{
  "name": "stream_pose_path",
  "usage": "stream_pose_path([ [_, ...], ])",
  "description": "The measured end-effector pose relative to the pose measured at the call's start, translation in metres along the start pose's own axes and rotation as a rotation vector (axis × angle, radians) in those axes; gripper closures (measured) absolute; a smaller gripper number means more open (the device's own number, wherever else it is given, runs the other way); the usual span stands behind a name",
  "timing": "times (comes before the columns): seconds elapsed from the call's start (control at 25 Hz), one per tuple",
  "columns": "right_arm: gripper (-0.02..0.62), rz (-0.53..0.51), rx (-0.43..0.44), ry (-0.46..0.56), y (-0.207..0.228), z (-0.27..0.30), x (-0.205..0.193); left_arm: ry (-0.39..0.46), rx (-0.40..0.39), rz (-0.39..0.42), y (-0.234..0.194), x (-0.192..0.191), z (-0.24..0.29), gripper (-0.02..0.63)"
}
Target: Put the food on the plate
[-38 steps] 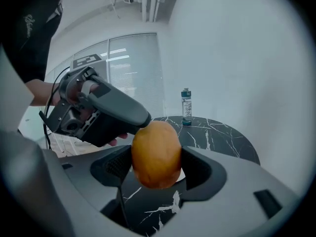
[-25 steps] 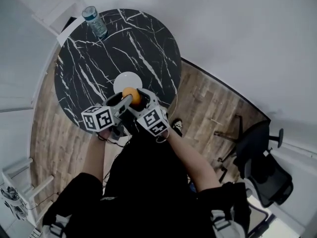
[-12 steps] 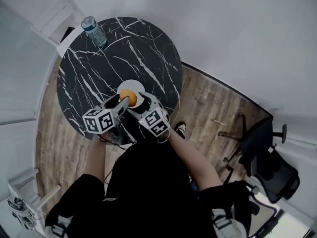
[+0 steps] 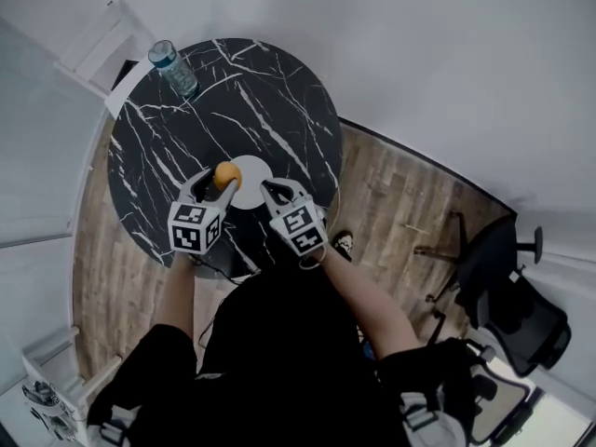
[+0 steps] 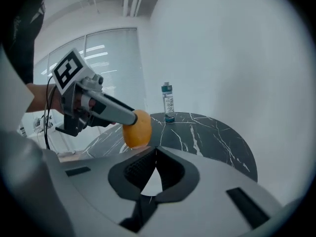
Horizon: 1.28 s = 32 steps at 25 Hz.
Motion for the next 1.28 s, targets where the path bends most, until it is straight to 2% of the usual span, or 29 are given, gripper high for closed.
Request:
stream_pose_path([
  [0.12,0.598,0.046,-0.025,0.008,0.009,-0.001,0.002,-0.011,0.021,0.071,-0.001,0.000,0.004,0.387],
  [0.48,0.598,0.051,-0.040,0.010,0.015,-0.001,0.002,-0.032,0.038,0.302,0.002,-0.004,0.021,0.387],
  [0.6,0.598,0.058,-0.055,0.011,0.019,0.001,0.000,-0.050,0.020,0.406,0.005,-0.012,0.030,0.387],
  [0.8,0.598,0.078,-0.080,0.016,0.026,0.003,-0.002,-0.140,-0.007,0.596,0.008,-0.036,0.045,0.387],
  [1.28,0.598,0.105,-0.112,-0.011,0.036,-0.003,-0.014,-0.236,-0.052,0.785,0.012,-0.073,0.070,0.385],
])
Point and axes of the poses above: the fingertips, and each gripper's own axes: z forward along the fingers, y to its right, x out of its top, the point moved 4 cm from there along -z, backward along the fingers, and after that the axes turned 13 degrees about y, right-handed, at the moved point
